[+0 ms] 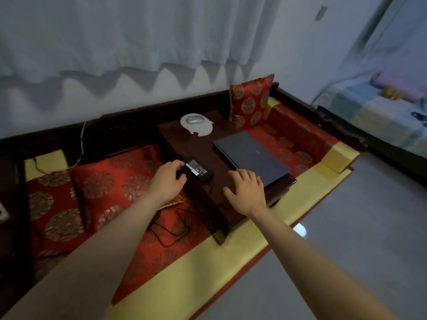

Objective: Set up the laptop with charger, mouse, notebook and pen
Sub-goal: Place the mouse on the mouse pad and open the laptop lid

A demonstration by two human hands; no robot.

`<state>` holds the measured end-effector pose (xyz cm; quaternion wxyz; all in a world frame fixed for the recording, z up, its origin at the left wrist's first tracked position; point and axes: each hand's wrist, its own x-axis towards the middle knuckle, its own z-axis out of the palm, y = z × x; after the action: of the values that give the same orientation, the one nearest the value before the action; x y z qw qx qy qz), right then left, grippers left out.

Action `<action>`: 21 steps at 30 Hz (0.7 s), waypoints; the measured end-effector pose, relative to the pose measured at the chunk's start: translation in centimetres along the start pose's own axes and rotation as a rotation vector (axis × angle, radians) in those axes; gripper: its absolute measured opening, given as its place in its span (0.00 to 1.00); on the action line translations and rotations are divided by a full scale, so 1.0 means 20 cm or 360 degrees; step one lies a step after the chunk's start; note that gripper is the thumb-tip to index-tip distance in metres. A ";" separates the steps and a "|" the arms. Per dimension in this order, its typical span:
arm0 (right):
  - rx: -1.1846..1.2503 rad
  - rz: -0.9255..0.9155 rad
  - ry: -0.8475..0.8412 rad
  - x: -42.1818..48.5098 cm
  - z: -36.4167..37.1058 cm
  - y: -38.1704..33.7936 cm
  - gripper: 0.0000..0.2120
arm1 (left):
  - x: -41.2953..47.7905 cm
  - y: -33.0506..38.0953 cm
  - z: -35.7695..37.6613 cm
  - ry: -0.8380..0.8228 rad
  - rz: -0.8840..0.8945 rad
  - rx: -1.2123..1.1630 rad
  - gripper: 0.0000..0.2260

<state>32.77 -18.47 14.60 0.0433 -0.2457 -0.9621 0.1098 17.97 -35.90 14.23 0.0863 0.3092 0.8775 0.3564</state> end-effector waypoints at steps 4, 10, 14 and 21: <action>0.0006 -0.0015 -0.0054 0.24 0.04 0.26 0.26 | 0.24 0.09 0.21 0.0003 -0.0003 0.0072 0.18; -0.0069 -0.0038 -0.0259 0.74 0.13 0.69 0.26 | 0.75 0.18 0.66 -0.0053 -0.0151 -0.0002 0.19; -0.0173 -0.0044 -0.0492 1.07 0.19 1.01 0.27 | 0.99 0.26 1.07 -0.0203 -0.0205 -0.0017 0.21; -0.0204 -0.0237 -0.0588 1.66 0.28 1.37 0.27 | 1.26 0.28 1.57 -0.0661 -0.0243 0.0367 0.23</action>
<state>15.56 19.89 3.77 -0.1418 -0.1520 -0.9742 0.0880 12.39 0.39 -3.15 0.2555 0.3165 0.8966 0.1751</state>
